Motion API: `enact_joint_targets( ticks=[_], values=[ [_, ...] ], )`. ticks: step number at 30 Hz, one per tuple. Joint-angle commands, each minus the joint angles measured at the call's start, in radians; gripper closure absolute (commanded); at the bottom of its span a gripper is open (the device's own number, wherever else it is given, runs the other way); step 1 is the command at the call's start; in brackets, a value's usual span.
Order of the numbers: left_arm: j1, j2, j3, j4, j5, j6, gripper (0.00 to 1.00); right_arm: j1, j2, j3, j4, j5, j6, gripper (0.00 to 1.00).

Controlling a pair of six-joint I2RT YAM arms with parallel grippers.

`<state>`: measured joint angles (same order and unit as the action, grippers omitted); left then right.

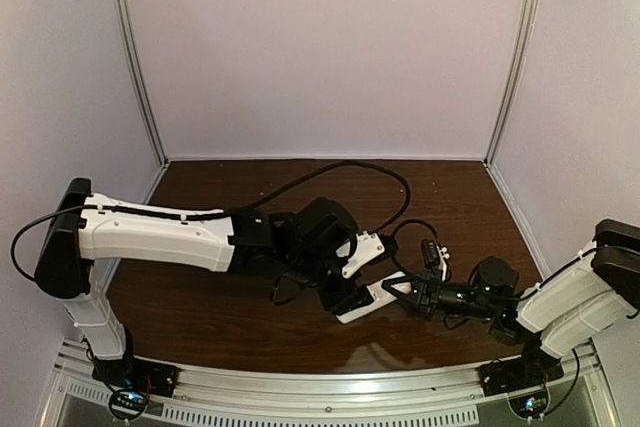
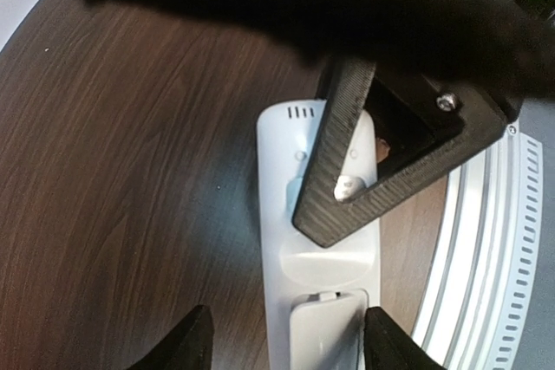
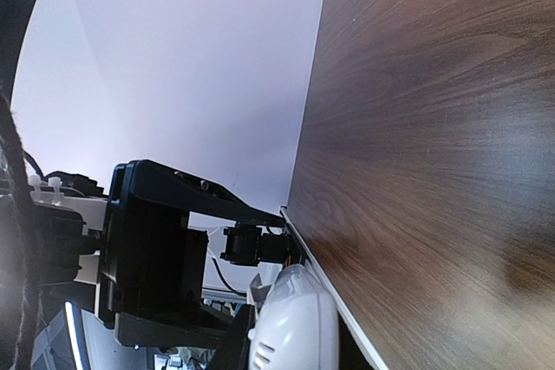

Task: Load the batteries into the remote control
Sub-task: Load the battery cover onto the remote control without the battery cover.

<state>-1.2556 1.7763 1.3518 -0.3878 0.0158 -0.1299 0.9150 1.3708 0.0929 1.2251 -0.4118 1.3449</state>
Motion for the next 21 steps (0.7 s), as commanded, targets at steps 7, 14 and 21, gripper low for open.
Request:
enact_joint_targets(
  ticks=[7, 14, 21],
  values=[
    [0.002, -0.162, -0.118, 0.117, 0.011, 0.021, 0.40, 0.007, 0.114, -0.028, 0.248, 0.022, 0.068, 1.00],
    [0.005, -0.313, -0.269, 0.172, 0.067, 0.158, 0.44, 0.007, 0.144, -0.028, 0.308, 0.002, 0.078, 1.00],
    [0.000, -0.283, -0.276, 0.198, 0.078, 0.149, 0.46, 0.007, 0.123, -0.013, 0.290, 0.000, 0.070, 1.00]
  ],
)
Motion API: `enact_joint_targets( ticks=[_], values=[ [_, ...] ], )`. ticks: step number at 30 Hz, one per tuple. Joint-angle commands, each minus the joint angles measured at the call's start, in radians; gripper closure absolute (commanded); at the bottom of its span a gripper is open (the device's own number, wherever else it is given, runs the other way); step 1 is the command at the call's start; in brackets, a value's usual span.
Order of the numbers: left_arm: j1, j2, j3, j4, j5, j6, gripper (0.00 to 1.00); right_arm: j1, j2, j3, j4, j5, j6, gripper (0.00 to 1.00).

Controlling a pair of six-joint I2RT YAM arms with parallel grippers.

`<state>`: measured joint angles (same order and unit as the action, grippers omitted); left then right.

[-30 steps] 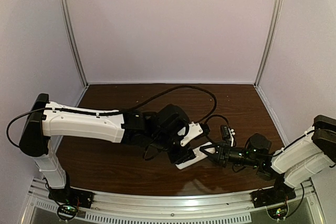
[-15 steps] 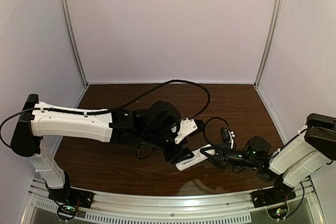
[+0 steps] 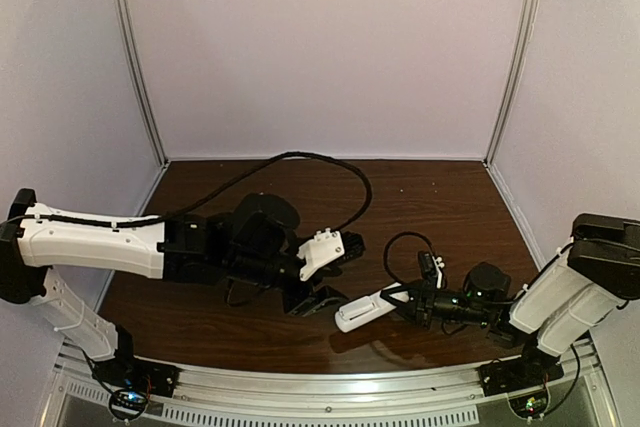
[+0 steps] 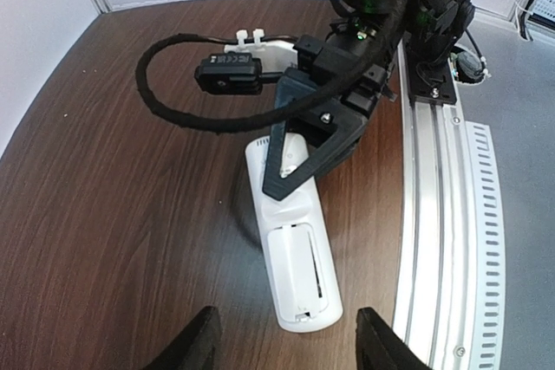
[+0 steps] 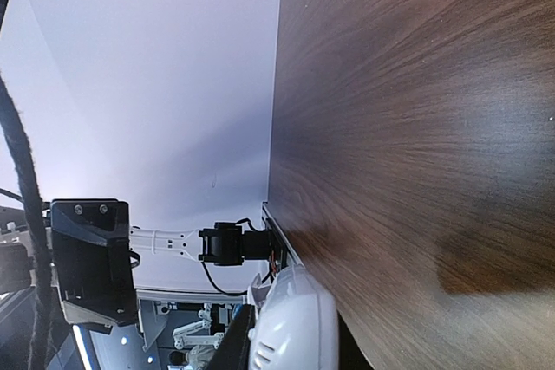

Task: Load the batteries into the remote control
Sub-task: Load the battery cover onto the remote control without the battery cover.

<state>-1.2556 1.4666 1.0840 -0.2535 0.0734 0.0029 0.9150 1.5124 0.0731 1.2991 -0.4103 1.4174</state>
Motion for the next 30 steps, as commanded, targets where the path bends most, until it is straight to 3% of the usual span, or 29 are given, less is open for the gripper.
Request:
enact_joint_targets(
  ticks=[1, 15, 30],
  values=[
    [-0.001, 0.038, -0.005, 0.071, 0.017, 0.009, 0.45, 0.007, -0.018, 0.009, 0.218, 0.001, -0.001, 1.00],
    [-0.043, 0.165, 0.045, 0.093, -0.123, -0.027, 0.36, 0.013, -0.010, 0.028, 0.239, 0.009, 0.013, 1.00],
    [-0.062, 0.232, 0.077, 0.080, -0.111, -0.013, 0.49, 0.016, -0.027, 0.025, 0.230, 0.013, 0.018, 1.00]
  ],
)
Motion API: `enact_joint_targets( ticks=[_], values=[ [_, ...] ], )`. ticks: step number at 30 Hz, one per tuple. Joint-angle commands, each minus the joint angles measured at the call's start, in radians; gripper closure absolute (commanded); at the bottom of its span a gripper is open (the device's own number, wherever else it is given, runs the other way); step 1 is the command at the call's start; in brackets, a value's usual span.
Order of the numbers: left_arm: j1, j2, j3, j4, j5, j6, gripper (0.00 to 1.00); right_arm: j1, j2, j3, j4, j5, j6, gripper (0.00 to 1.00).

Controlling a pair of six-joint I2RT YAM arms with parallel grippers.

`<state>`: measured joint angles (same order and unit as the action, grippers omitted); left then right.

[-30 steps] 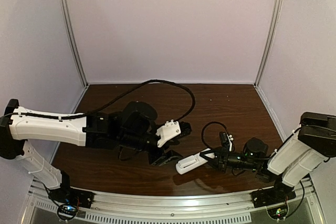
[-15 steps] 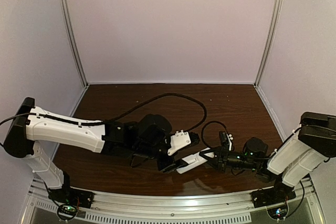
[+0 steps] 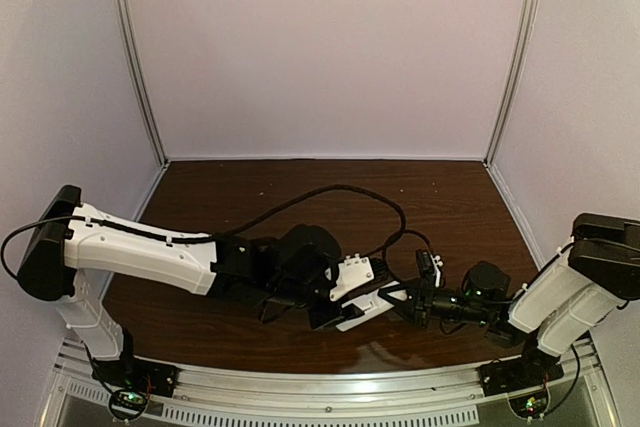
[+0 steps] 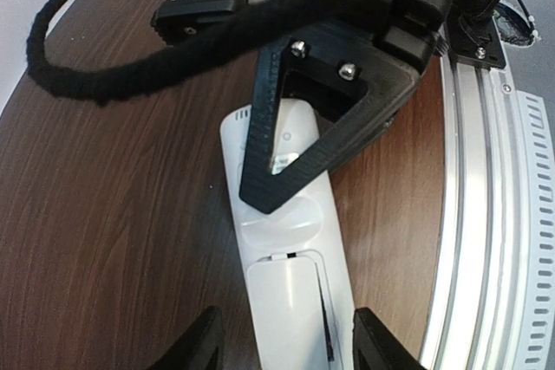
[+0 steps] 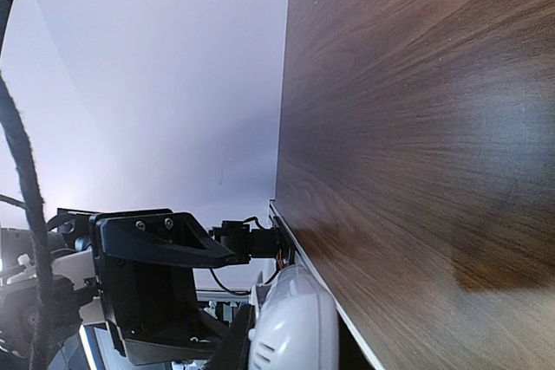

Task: Load the batteries into the remote control
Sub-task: Load the battery cover onto the remote control without the battery cover.

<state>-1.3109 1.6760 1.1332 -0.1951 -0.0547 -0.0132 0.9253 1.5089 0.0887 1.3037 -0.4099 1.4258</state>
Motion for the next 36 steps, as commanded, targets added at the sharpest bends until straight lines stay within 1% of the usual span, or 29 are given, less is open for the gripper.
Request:
enact_joint_targets(
  ticks=[1, 12, 19, 27, 36],
  values=[
    [-0.006, 0.024, 0.028, 0.022, 0.020, 0.003, 0.50, 0.006, -0.026, 0.010, 0.223, 0.013, 0.009, 1.00],
    [-0.008, 0.043, 0.028, 0.011, 0.036, 0.003, 0.58, 0.007, -0.027, 0.007, 0.224, 0.014, 0.007, 1.00],
    [-0.008, 0.049, 0.037, 0.010, 0.035, 0.004, 0.61, 0.006, -0.024, 0.006, 0.231, 0.015, 0.010, 1.00],
    [-0.007, 0.056, 0.050, 0.000, 0.039, 0.001, 0.61, 0.006, -0.025, 0.001, 0.234, 0.019, 0.012, 1.00],
    [-0.008, 0.086, 0.095, -0.044, 0.019, -0.059, 0.61, 0.006, -0.044, -0.005, 0.225, 0.039, 0.010, 1.00]
  ],
)
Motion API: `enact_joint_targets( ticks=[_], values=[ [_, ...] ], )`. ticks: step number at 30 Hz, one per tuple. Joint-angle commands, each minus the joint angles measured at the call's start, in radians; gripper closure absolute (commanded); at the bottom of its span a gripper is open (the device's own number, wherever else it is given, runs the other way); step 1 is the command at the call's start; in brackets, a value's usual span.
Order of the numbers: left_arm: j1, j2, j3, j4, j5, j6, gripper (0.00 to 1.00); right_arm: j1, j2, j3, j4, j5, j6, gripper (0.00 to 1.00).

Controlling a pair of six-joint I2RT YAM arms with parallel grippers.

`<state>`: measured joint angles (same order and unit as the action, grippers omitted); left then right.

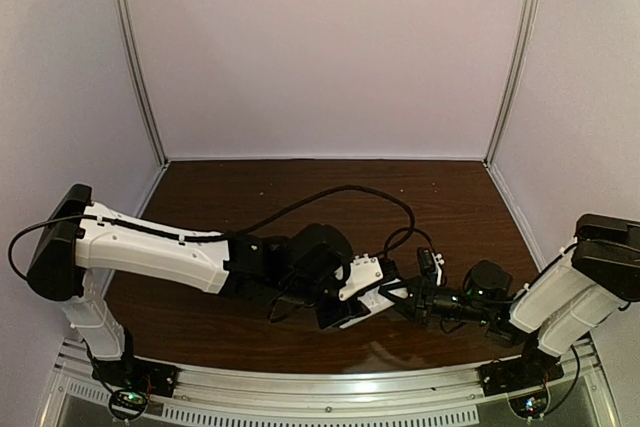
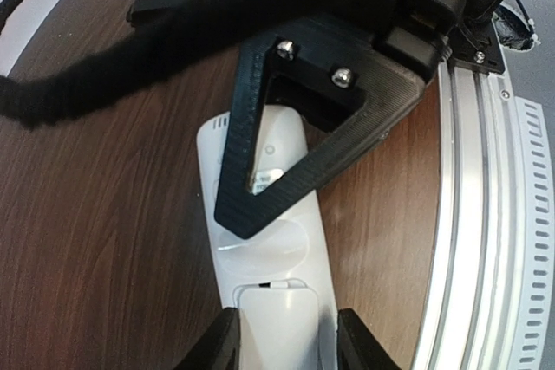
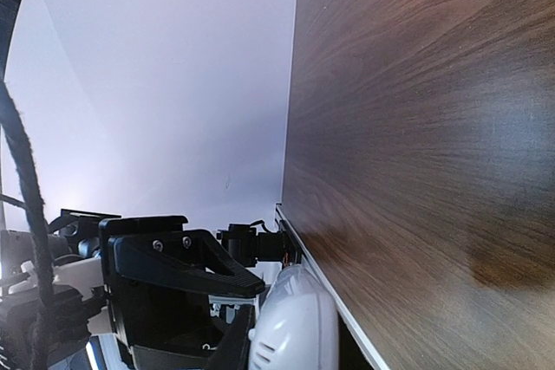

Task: Load the batteries into the remote control
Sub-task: Load the battery cover onto the remote control without the battery cover.

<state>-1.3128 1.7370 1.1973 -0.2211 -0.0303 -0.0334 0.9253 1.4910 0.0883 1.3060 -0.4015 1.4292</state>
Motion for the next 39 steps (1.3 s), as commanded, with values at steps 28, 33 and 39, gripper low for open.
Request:
enact_joint_targets(
  ticks=[28, 33, 39],
  values=[
    [0.013, 0.056, 0.061, -0.061, -0.038, -0.125, 0.66, 0.007, -0.072, -0.007, 0.195, 0.037, -0.017, 1.00],
    [0.025, 0.051, 0.058, -0.057, -0.024, -0.140, 0.63, 0.006, -0.075, -0.009, 0.198, 0.036, -0.018, 1.00],
    [0.033, 0.045, 0.057, -0.053, -0.028, -0.148, 0.60, 0.007, -0.078, -0.014, 0.195, 0.038, -0.018, 1.00]
  ],
)
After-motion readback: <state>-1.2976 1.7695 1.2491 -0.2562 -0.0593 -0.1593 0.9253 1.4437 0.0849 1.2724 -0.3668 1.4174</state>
